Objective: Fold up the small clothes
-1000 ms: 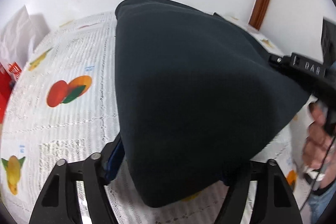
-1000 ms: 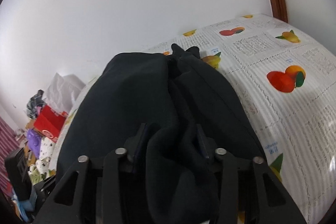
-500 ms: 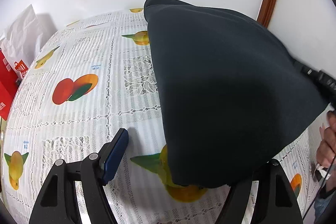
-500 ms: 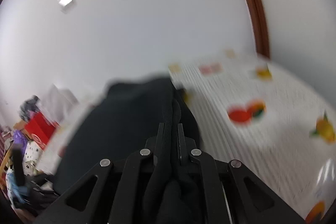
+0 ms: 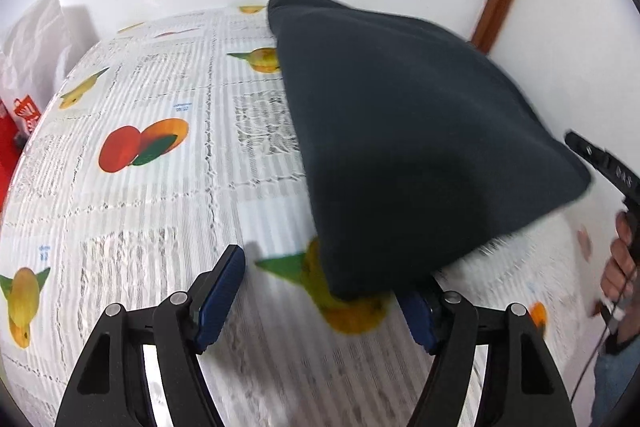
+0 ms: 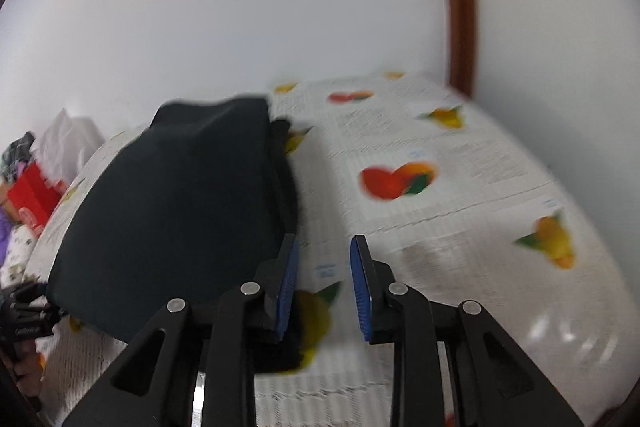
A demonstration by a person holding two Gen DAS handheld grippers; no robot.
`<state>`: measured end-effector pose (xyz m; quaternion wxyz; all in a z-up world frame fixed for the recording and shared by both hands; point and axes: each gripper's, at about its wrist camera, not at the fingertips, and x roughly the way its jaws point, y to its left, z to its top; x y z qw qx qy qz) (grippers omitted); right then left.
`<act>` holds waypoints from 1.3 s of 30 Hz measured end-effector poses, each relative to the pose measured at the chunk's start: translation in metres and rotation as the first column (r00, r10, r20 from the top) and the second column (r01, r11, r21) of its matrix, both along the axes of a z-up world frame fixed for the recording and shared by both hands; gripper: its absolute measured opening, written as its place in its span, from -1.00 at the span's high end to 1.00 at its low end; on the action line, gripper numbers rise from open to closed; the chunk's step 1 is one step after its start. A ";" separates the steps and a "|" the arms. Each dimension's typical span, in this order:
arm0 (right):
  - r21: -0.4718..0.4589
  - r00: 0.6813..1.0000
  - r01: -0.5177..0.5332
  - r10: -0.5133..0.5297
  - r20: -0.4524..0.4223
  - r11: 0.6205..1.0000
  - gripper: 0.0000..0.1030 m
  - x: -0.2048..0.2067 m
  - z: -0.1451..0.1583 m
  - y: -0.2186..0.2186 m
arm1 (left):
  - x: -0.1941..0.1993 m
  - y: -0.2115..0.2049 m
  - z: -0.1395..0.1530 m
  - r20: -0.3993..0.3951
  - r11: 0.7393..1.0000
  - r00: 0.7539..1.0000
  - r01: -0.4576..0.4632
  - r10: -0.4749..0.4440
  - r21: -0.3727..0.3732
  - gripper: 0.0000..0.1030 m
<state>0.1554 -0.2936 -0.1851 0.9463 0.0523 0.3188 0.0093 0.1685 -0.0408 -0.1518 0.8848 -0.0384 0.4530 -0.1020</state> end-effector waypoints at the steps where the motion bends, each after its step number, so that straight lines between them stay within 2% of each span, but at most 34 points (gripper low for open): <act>1: 0.020 1.000 -0.010 0.010 0.018 1.000 0.49 -0.004 0.006 -0.001 | -0.006 0.001 0.002 0.011 1.000 1.000 0.014 -0.014 -0.011 -0.37; 3: 0.064 0.998 -0.049 0.046 0.050 0.997 0.49 -0.012 0.016 0.003 | -0.018 0.000 0.014 0.039 0.998 0.998 0.045 -0.044 -0.035 -0.37; 5: 0.057 0.994 -0.087 0.084 0.064 0.995 0.49 -0.015 0.017 0.014 | -0.028 -0.003 0.027 0.080 0.996 0.994 0.073 -0.069 -0.045 -0.37; 7: 0.014 0.992 -0.117 0.116 0.044 0.993 0.49 -0.011 0.005 0.029 | -0.034 -0.007 0.040 0.126 0.995 0.988 0.091 -0.086 -0.036 -0.37; 9: -0.020 0.996 -0.084 0.083 -0.019 0.996 0.50 -0.003 -0.016 0.033 | -0.033 -0.011 0.049 0.147 0.996 0.985 0.089 -0.087 -0.008 -0.37; 11: -0.016 0.997 -0.061 0.060 -0.051 0.998 0.50 0.000 -0.029 0.030 | -0.022 -0.010 0.054 0.143 0.997 0.987 0.075 -0.074 -0.004 -0.37; 14: 0.005 0.996 -0.052 0.052 -0.077 0.999 0.50 -0.003 -0.027 0.019 | 0.000 -0.003 0.049 0.113 0.999 0.993 0.026 -0.023 -0.027 -0.37; 17: 0.022 0.993 -0.065 0.067 -0.101 0.998 0.49 -0.002 -0.016 0.012 | 0.018 0.002 0.027 0.050 0.999 0.999 -0.005 0.008 -0.052 -0.40; 20: 0.022 0.993 -0.084 0.086 -0.084 0.996 0.43 0.001 0.000 0.013 | 0.020 0.002 0.008 0.006 0.998 1.000 -0.013 0.014 -0.061 -0.42; 23: 0.032 0.991 -0.116 0.118 -0.069 0.993 0.43 0.010 0.008 0.018 | 0.017 0.001 0.016 0.024 0.998 1.000 -0.002 0.004 -0.061 -0.40; 27: 0.068 0.986 -0.139 0.144 -0.080 0.988 0.43 0.035 0.005 0.028 | 0.018 0.000 0.024 0.025 0.998 1.000 0.001 0.000 -0.057 -0.40; 28: 0.077 0.985 -0.142 0.149 -0.085 0.987 0.46 0.041 0.002 0.029 | 0.019 -0.001 0.024 0.022 0.998 1.000 0.004 -0.003 -0.055 -0.40; 30: 0.099 0.981 -0.151 0.162 -0.112 0.984 0.94 0.056 -0.008 0.030 | 0.021 -0.002 0.023 0.016 0.999 1.000 0.006 -0.006 -0.052 -0.40; 31: 0.118 0.977 -0.162 0.176 -0.120 0.980 0.94 0.061 -0.011 0.028 | 0.022 -0.001 0.022 0.012 0.998 1.000 0.007 -0.007 -0.057 -0.41; 34: 0.249 0.987 -0.150 0.161 -0.025 0.957 0.95 0.050 -0.007 0.005 | 0.020 0.004 0.020 0.006 0.997 1.000 0.017 -0.016 -0.080 -0.41; 35: 0.282 0.986 -0.152 0.164 -0.019 0.947 0.95 0.049 -0.007 -0.001 | 0.021 0.005 0.019 0.003 0.996 1.000 0.020 -0.020 -0.087 -0.41; 37: 0.286 0.986 -0.143 0.161 -0.040 0.948 0.95 0.049 -0.009 0.000 | 0.023 0.008 0.018 -0.002 0.995 1.000 0.021 -0.022 -0.097 -0.41; 39: 0.219 0.985 -0.144 0.162 -0.066 0.965 0.95 0.051 -0.009 0.010 | 0.024 0.010 0.021 -0.008 0.995 1.000 0.011 -0.012 -0.097 -0.40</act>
